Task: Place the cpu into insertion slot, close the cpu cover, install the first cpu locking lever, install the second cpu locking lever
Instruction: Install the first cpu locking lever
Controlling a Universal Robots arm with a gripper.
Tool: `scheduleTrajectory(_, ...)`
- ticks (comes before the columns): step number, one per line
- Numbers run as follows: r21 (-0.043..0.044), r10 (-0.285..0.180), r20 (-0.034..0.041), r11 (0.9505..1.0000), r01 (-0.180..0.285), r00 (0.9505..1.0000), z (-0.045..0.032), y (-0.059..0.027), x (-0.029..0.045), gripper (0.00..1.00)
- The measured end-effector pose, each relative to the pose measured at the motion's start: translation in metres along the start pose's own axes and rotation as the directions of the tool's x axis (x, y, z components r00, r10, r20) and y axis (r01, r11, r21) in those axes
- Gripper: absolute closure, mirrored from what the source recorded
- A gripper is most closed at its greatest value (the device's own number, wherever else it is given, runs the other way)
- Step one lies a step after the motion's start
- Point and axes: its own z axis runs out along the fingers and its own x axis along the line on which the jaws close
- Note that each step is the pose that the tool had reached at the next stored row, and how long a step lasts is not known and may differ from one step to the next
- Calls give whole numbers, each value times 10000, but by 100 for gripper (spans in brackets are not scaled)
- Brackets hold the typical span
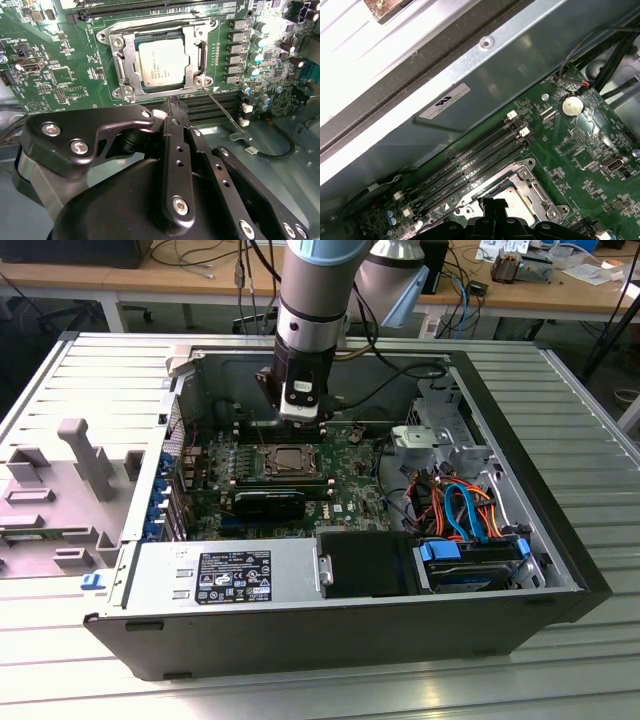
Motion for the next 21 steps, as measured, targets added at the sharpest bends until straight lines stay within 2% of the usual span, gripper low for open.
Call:
scheduleTrajectory(5,59,-367,-23,9993,367,9993,0,0,0,89)
scheduleTrajectory(14,165,-1025,-69,9946,1026,9947,0,0,0,89)
scheduleTrajectory(21,253,-1587,-115,9870,1589,9873,0,0,0,89)
